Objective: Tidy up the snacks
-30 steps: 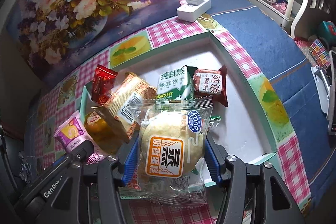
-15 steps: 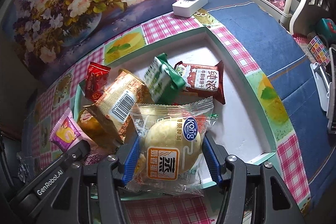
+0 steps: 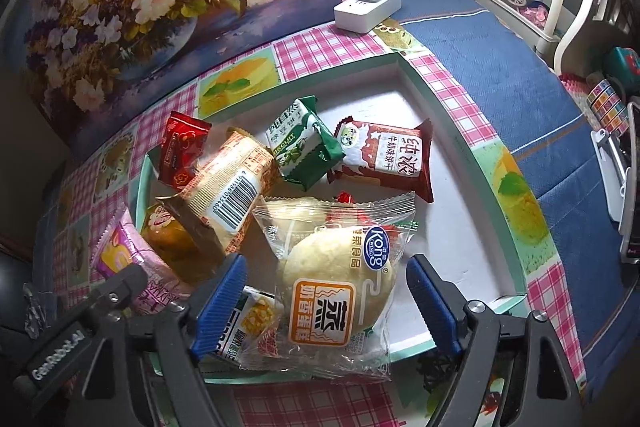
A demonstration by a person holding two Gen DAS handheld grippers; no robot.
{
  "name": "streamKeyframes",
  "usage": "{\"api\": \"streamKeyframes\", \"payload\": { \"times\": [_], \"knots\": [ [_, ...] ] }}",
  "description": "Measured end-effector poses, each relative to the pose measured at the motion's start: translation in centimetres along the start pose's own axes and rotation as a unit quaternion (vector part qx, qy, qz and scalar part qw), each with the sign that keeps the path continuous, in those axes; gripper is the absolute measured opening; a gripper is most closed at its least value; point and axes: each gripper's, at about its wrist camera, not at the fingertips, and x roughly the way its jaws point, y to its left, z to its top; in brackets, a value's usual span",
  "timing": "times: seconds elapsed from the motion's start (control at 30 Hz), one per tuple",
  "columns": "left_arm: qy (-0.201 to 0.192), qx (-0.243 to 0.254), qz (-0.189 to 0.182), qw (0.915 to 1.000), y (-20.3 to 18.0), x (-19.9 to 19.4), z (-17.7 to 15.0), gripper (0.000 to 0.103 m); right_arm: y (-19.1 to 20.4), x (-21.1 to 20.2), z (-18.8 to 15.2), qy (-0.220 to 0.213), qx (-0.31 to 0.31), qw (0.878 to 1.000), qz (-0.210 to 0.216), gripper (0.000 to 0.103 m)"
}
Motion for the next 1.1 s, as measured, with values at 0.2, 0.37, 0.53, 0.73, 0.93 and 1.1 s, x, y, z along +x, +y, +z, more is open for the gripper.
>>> {"api": "streamKeyframes", "payload": {
  "times": [0.2, 0.37, 0.53, 0.73, 0.93, 1.1],
  "knots": [
    [-0.009, -0.004, 0.043, 0.9990, 1.0, -0.1, 0.2, 0.088, 0.1, 0.2, 0.0, 0.001, -0.005, 1.000, -0.001, 0.092],
    [-0.015, -0.012, 0.060, 0.9980, 1.7, -0.3, 0.2, 0.089, 0.3, -0.1, 0.0, -0.009, -0.008, 1.000, -0.004, 0.103],
    [-0.028, -0.022, 0.077, 0.9964, 2.4, -0.5, 0.4, 0.101, 0.4, -0.1, 0.0, -0.012, -0.013, 1.000, -0.004, 0.103],
    [-0.040, -0.039, 0.087, 0.9946, 3.3, -1.0, 0.3, 0.101, 0.7, -0.3, 0.0, -0.017, -0.019, 1.000, -0.003, 0.103],
    [-0.045, -0.034, 0.106, 0.9928, 3.5, -1.4, 0.0, 0.101, 1.2, -0.7, -0.1, -0.020, -0.026, 0.999, -0.003, 0.103],
    [-0.056, -0.022, 0.133, 0.9892, 3.8, -2.3, -0.9, 0.101, 1.4, -1.8, -0.7, -0.033, -0.032, 0.999, -0.002, 0.103]
  ]
}}
